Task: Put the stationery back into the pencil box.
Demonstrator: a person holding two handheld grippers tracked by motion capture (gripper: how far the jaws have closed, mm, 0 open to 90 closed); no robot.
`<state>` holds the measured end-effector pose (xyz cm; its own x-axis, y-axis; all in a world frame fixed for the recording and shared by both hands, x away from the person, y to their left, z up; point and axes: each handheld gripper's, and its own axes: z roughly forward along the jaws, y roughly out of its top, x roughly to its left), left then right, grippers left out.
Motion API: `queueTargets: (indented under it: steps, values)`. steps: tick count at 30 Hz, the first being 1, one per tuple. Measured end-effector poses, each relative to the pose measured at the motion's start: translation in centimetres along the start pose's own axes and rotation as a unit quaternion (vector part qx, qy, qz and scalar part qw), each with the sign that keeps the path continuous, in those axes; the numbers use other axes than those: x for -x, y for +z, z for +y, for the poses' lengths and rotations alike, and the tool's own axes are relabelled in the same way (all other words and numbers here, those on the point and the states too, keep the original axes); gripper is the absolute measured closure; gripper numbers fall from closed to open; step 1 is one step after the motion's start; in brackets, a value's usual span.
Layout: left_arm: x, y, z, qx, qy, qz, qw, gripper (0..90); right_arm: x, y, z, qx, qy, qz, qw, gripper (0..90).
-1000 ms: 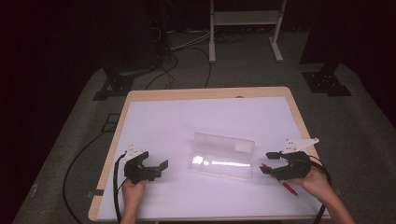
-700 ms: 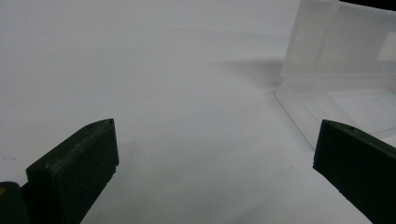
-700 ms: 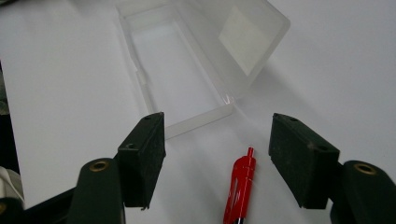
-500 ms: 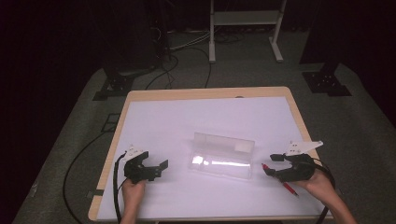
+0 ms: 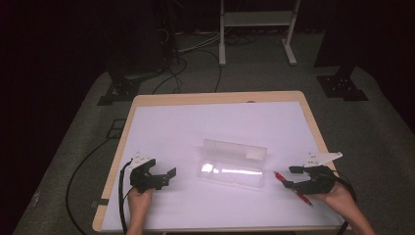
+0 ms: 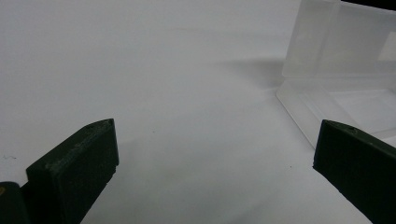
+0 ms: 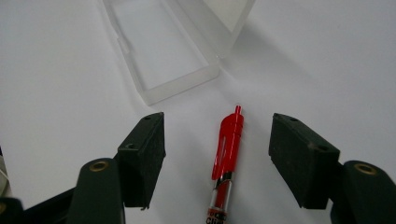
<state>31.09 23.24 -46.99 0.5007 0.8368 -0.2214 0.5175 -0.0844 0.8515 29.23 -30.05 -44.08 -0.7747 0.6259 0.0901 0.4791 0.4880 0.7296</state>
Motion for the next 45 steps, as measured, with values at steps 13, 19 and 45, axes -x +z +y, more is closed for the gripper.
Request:
queueTargets:
  steps: [13,19,45]
  values:
    - [0.0,0.0,0.0,-0.001,-0.001,0.0,1.0,0.0,-0.1,-0.1,-1.4,-0.012,0.009,-0.012,0.9998,39.8]
    - [-0.1,-0.1,0.0,0.0,-0.002,0.0,1.0,0.0,-0.2,0.0,-2.4,-0.017,0.017,-0.015,0.9996,41.4]
    - [-0.1,-0.1,0.0,-0.001,-0.003,0.0,1.0,0.0,-0.4,0.5,-3.9,-0.021,0.017,-0.029,0.9992,69.8]
